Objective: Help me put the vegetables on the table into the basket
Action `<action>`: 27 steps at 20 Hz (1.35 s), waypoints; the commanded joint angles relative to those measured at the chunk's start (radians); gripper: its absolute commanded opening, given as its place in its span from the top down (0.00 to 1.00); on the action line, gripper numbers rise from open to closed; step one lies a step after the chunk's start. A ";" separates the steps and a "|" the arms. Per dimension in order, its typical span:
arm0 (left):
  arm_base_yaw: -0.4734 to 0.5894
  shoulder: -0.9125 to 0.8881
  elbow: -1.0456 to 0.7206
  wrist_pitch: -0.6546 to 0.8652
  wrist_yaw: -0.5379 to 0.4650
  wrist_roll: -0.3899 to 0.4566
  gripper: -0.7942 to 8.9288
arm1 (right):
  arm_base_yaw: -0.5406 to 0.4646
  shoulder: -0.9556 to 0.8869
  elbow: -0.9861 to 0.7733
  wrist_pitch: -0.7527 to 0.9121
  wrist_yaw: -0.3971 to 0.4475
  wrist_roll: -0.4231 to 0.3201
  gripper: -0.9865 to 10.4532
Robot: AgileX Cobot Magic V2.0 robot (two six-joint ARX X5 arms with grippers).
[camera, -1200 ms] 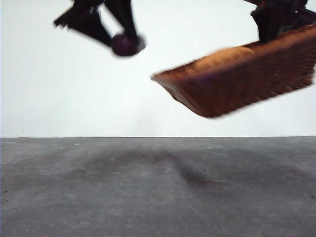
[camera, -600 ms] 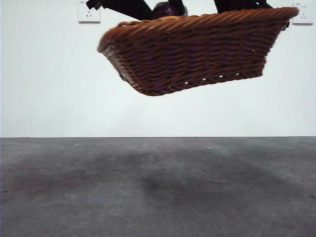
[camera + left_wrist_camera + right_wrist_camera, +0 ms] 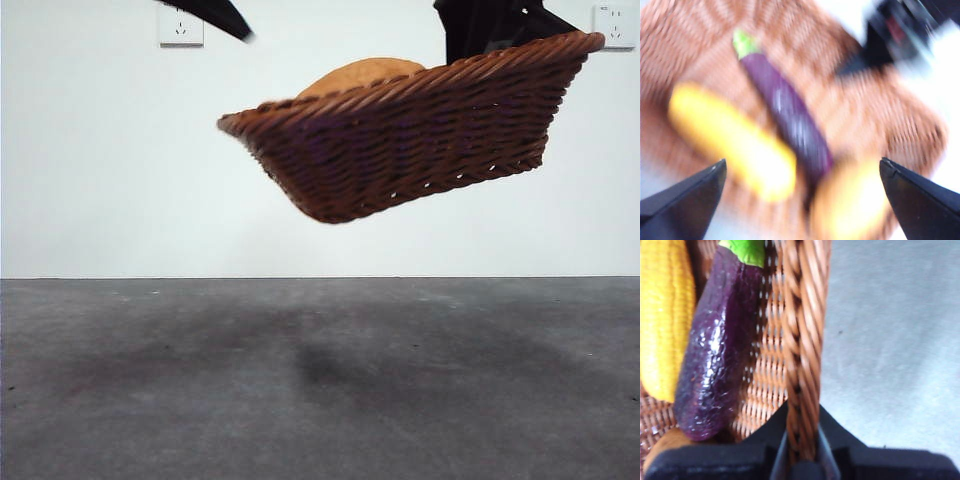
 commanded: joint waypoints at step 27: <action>0.000 -0.439 -0.007 -0.519 -0.169 -0.043 0.93 | -0.451 0.489 -0.006 0.201 -0.161 -0.230 0.93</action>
